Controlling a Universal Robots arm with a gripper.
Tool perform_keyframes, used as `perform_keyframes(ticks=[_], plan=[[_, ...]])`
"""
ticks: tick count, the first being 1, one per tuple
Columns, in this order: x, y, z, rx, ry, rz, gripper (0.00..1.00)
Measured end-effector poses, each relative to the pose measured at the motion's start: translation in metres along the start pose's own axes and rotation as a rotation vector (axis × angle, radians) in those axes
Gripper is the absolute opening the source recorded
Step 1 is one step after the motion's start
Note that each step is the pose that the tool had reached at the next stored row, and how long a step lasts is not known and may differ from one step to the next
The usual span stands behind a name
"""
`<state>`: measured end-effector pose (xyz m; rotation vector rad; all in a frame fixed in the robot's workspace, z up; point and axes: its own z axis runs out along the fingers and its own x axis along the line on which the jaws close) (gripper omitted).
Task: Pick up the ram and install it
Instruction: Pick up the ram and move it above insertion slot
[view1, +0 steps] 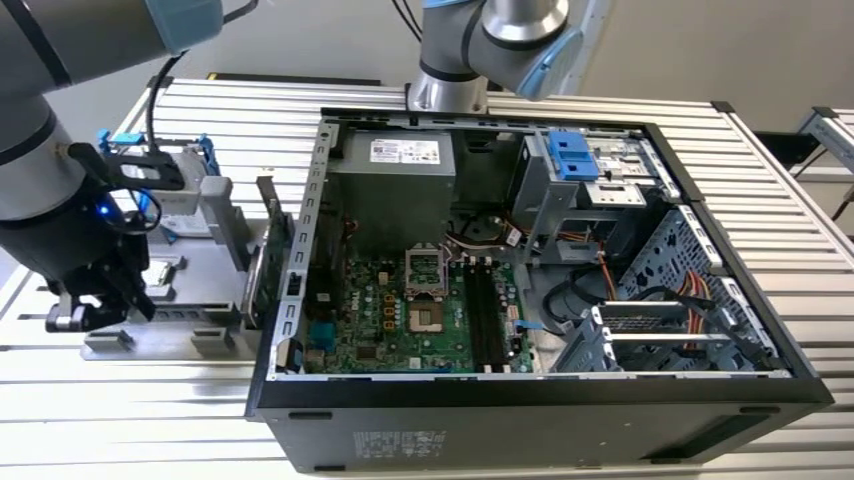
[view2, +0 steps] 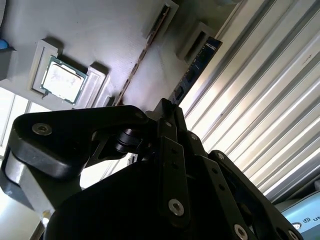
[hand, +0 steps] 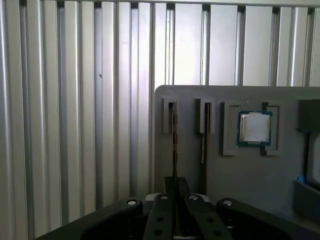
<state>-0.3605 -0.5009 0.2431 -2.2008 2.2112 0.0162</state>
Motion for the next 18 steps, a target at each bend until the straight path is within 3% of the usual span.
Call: perform_keyframes(ticks=[18], plan=[[-0.0004, -0.0001, -0.0193, 0.0003, 0.0002, 0.012, 0.00]])
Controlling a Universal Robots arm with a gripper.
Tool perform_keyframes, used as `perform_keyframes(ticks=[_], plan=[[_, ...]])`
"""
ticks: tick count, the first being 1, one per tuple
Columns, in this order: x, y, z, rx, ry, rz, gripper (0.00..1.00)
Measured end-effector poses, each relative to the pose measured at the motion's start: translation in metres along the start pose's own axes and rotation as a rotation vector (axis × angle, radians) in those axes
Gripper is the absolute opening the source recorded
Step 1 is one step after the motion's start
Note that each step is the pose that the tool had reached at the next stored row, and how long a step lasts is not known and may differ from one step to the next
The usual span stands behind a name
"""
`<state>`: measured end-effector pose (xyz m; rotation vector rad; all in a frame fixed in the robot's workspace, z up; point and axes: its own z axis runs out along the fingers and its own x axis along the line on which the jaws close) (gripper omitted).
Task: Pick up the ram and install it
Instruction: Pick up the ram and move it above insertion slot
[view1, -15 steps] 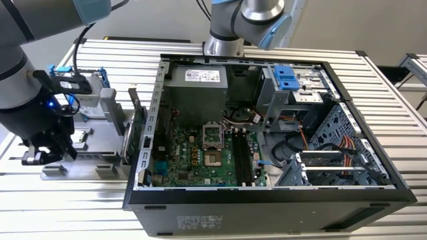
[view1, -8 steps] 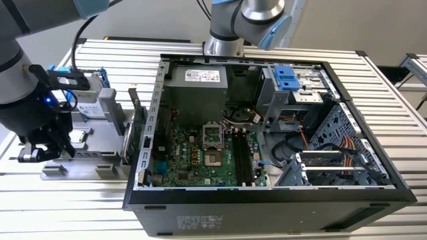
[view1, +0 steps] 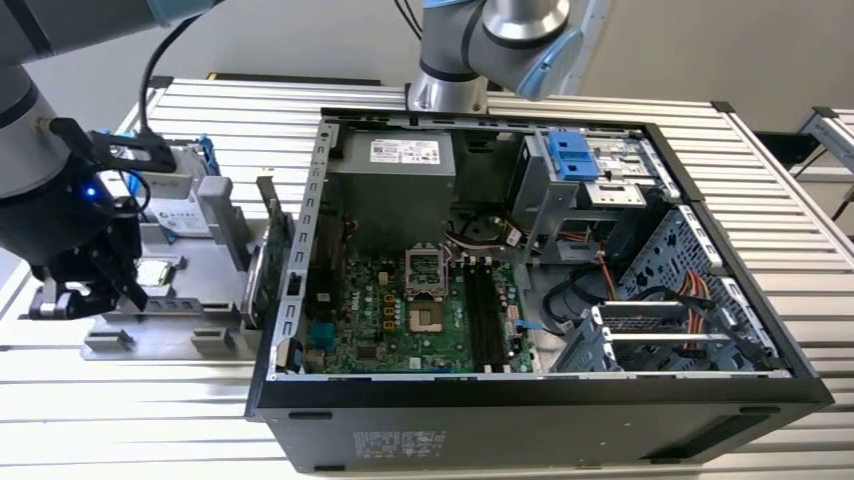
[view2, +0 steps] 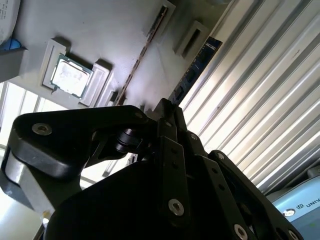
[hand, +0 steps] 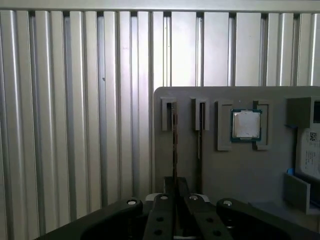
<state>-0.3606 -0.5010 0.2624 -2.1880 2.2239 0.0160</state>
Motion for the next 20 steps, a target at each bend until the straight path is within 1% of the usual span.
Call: perform_keyframes(ticks=[20], plan=[[-0.0006, -0.0002, -0.0242, 0.0001, -0.0001, 0.000, 0.00]])
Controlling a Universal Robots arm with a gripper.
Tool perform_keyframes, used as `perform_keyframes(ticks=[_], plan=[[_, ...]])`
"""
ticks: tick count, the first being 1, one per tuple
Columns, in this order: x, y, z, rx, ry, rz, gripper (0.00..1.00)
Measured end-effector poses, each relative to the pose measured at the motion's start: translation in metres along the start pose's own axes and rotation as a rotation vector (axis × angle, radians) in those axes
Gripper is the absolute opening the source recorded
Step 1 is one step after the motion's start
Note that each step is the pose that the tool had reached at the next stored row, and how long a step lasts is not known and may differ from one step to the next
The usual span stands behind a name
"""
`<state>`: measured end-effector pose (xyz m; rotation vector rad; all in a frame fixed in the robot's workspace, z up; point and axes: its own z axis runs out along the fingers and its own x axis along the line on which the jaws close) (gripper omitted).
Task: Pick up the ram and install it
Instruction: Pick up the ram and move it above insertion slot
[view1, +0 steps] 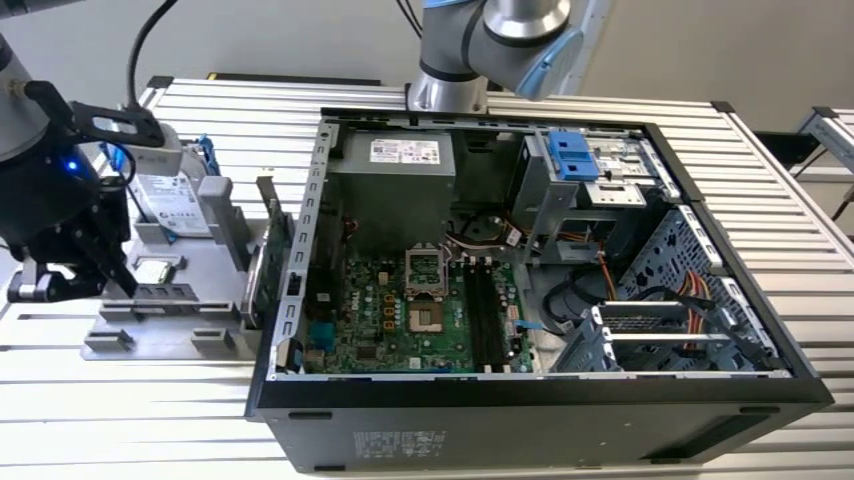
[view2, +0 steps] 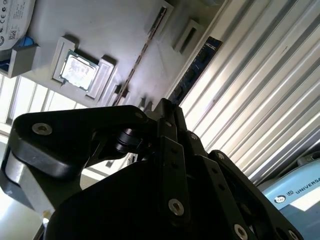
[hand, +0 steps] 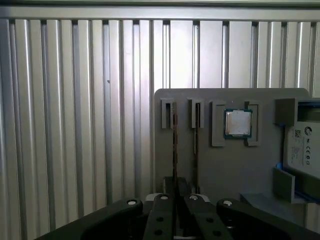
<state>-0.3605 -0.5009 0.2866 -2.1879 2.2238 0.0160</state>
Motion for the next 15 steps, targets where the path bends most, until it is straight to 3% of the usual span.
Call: perform_keyframes(ticks=[15], plan=[[-0.0004, -0.0001, -0.0182, -0.0001, 0.0001, 0.000, 0.00]])
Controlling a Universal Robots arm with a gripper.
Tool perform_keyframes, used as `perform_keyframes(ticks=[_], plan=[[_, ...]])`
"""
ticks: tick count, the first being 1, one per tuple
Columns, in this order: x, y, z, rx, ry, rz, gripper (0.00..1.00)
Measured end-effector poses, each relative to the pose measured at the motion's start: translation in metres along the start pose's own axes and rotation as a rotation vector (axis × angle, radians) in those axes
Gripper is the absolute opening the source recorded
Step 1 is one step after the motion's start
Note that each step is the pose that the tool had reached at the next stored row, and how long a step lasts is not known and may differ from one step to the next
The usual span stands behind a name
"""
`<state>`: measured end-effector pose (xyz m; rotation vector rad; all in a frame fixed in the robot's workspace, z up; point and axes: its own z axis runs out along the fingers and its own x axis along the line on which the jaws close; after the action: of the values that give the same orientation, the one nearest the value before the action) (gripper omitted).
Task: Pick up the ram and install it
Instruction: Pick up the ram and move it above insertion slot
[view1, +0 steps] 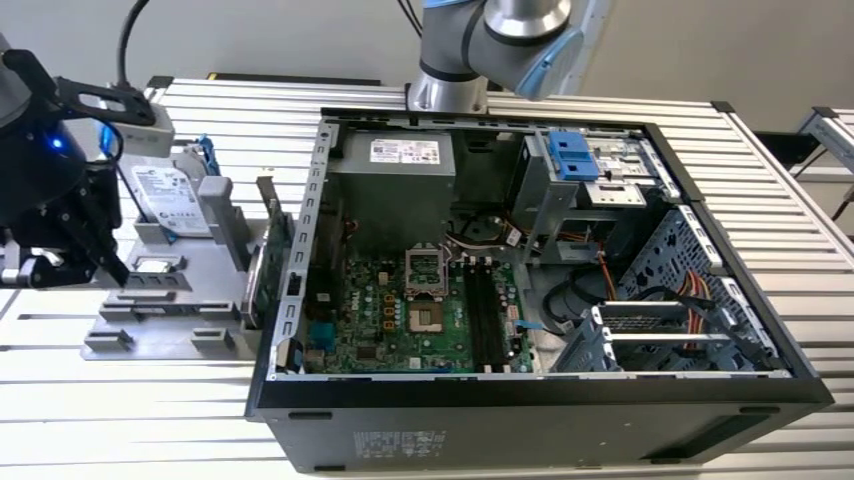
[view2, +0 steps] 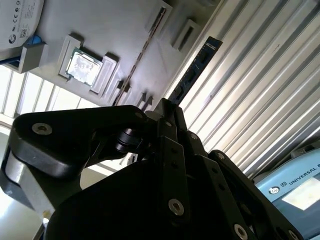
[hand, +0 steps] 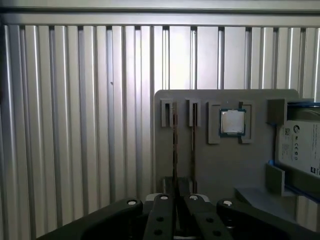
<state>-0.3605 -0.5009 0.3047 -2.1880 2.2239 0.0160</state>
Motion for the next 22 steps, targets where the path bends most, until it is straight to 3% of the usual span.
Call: perform_keyframes(ticks=[22], plan=[[-0.0046, -0.0002, -0.0261, 0.0000, 0.0000, 0.000, 0.00]])
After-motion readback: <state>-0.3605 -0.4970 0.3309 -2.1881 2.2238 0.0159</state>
